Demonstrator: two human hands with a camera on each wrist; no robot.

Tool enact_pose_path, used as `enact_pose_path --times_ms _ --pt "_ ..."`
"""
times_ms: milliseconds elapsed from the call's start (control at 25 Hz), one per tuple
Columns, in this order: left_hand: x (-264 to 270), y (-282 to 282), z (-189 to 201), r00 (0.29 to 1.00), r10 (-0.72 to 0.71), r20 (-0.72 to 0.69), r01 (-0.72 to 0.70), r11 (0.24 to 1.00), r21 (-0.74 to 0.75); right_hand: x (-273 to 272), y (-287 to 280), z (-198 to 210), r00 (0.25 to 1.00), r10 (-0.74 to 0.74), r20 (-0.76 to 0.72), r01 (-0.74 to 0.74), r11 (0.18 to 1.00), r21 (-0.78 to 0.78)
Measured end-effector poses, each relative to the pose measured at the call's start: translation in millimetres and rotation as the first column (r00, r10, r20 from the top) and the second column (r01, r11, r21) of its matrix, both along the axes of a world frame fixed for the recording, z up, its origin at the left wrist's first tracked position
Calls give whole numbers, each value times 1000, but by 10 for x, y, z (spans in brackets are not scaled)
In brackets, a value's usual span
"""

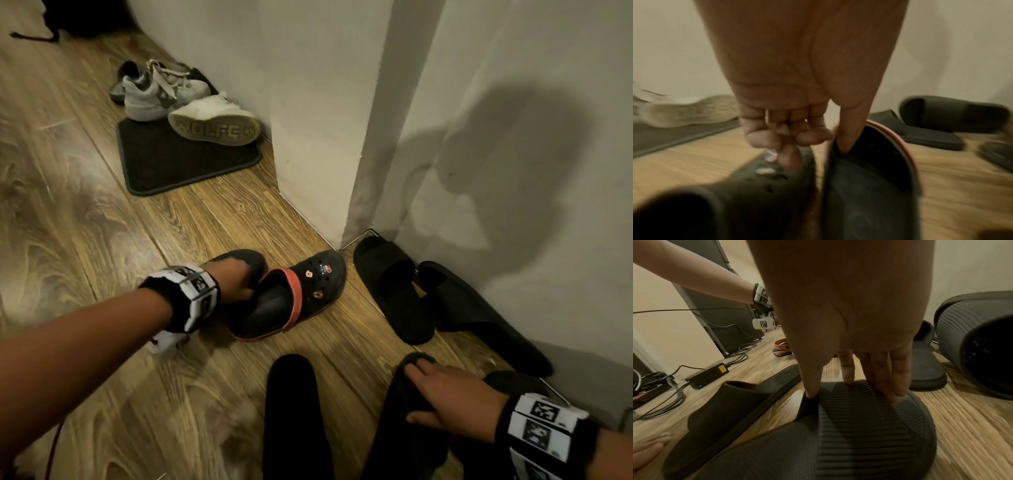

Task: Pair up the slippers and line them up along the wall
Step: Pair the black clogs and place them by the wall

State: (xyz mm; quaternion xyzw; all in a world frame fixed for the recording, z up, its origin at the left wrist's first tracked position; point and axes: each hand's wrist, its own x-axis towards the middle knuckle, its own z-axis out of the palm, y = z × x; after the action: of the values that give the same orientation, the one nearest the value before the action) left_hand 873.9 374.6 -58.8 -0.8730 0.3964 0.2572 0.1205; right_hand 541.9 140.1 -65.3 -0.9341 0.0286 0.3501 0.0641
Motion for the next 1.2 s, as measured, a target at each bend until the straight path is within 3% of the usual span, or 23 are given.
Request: enact_pose_path --times_ms 120,240,360,440,560,720,840,960,1040,1200 --pt "402 248 213 988 133 80 -147 967 206 -8 6 11 1000 8 8 -8 1000 -20" --pt "395 417 96 975 220 -31 -201 933 298 -10 17 23 1000 7 7 -7 1000 -28" --pt "293 361 -40 957 291 4 -287 941 179 -15 9 35 1000 5 7 -5 999 -33" --pt "287 293 -55 914 405 14 -405 914 16 -19 13 44 1000 0 -5 0 1000 -30" --pt "321 134 -81 854 514 -79 -516 820 -248 -17 21 57 1000 -23 -7 23 1000 -16" --pt "426 -181 -184 831 526 -178 -544 705 -455 3 20 40 999 -41 -16 41 999 -17" --pt "510 -375 -258 798 545 -257 -582 586 -563 -7 6 16 998 -56 -29 56 998 -7" --pt "557 -439 -343 793 522 -315 -590 526 -613 0 20 23 997 -62 -35 63 998 7" --pt "583 -434 -378 801 493 -340 -589 544 -598 19 28 35 997 -62 -39 62 998 16" --pt "619 -349 -352 873 414 -256 -484 679 -552 73 37 40 998 -53 -27 54 998 26"
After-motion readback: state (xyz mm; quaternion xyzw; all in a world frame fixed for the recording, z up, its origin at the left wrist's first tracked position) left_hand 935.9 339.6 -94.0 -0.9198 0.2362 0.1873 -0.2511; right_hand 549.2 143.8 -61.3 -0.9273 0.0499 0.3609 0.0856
